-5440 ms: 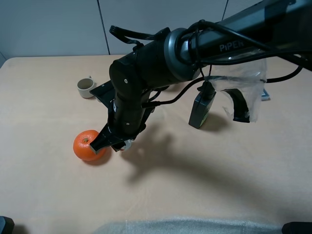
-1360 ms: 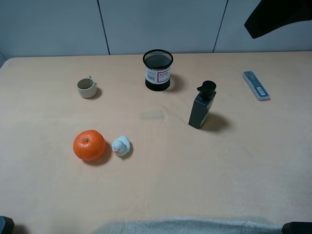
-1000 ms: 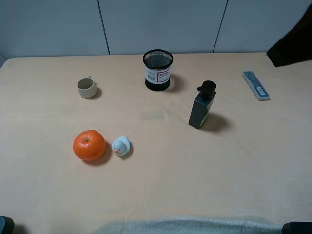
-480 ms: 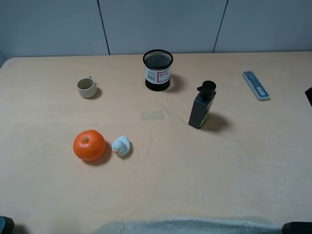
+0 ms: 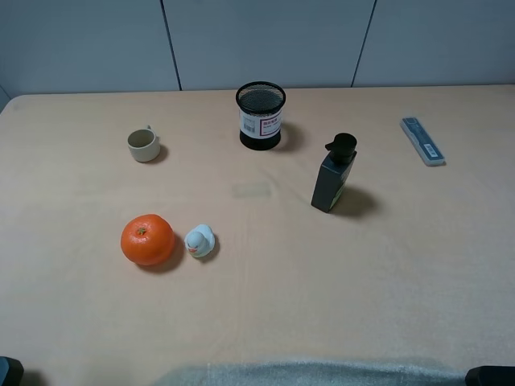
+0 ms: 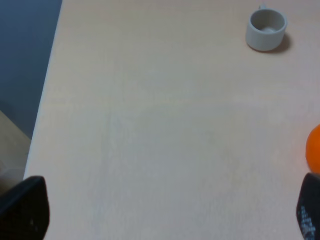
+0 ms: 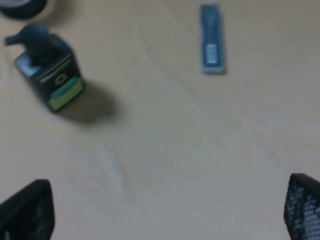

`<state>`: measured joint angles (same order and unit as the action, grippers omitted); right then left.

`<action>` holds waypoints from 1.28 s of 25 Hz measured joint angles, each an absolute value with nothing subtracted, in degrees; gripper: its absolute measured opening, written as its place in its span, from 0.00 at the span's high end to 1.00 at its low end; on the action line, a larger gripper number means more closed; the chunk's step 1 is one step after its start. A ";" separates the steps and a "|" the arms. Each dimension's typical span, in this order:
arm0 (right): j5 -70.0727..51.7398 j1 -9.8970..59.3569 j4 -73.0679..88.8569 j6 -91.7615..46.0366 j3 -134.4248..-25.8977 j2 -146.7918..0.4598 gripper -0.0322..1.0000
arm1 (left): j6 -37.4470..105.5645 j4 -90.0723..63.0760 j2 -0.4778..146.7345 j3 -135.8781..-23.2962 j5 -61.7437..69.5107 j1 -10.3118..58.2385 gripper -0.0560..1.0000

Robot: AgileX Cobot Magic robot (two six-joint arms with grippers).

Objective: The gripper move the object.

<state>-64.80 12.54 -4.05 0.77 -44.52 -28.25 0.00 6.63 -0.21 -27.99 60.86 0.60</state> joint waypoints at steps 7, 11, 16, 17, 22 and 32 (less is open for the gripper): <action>-63.30 5.06 -4.10 0.82 -38.07 -12.16 0.30 | 0.00 6.63 -0.21 -27.99 60.86 0.60 0.01; -62.65 4.64 -4.10 0.82 -35.66 -5.14 0.30 | 0.00 6.63 -0.21 -27.99 60.86 0.60 0.01; -61.98 4.50 -4.10 0.87 -31.48 0.29 0.30 | 0.00 6.63 -0.21 -27.99 60.86 0.60 0.01; -61.98 4.50 -4.10 0.93 -30.57 0.34 0.30 | 0.00 6.63 -0.21 -27.99 60.86 0.60 0.01; -58.91 4.50 -4.05 0.93 -28.84 0.34 0.30 | 0.00 6.63 -0.21 -27.99 60.86 0.60 0.01; -58.85 4.50 -3.89 0.93 -28.23 0.34 0.30 | 0.00 6.63 -0.21 -27.99 60.86 0.60 0.01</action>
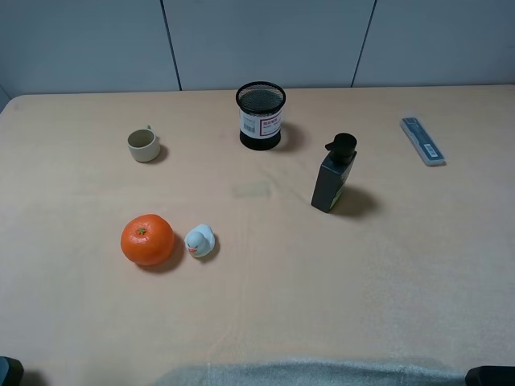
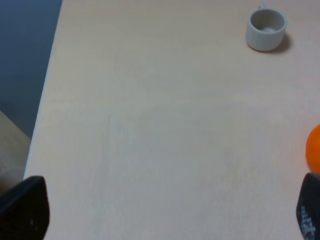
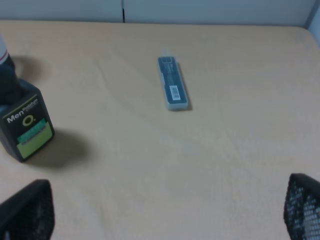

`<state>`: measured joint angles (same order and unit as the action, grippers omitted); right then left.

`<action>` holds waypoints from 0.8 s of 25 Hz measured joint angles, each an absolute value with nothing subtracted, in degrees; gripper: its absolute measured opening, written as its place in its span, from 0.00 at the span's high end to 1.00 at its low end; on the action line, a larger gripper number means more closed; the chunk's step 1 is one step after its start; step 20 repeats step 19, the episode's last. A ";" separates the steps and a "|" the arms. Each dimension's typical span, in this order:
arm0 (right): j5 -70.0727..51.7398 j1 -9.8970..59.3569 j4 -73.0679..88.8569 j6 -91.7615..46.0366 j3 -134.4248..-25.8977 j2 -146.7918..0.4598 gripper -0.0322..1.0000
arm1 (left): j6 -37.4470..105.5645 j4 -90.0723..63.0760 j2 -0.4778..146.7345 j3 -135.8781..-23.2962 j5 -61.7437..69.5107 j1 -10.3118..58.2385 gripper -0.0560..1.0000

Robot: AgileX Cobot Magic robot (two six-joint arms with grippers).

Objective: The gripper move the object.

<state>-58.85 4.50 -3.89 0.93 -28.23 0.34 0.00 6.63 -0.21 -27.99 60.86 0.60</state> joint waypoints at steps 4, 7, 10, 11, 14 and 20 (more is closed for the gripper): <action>-58.85 4.50 -3.89 0.93 -28.23 0.34 0.30 | 0.00 6.63 -0.21 -27.99 60.86 0.60 0.01; -58.85 4.50 -3.89 0.93 -28.23 0.34 0.30 | 0.00 6.63 -0.21 -27.99 60.86 0.60 0.01; -58.85 4.50 -3.89 0.93 -28.23 0.34 0.30 | 0.00 6.63 -0.21 -27.99 60.86 0.60 0.01; -58.85 4.50 -3.89 0.93 -28.23 0.34 0.30 | 0.00 6.63 -0.21 -27.99 60.86 0.60 0.01; -58.85 4.50 -3.89 0.93 -28.23 0.34 0.30 | 0.00 6.63 -0.21 -27.99 60.86 0.60 0.01; -58.85 4.50 -3.89 0.93 -28.23 0.34 0.30 | 0.00 6.63 -0.21 -27.99 60.86 0.60 0.01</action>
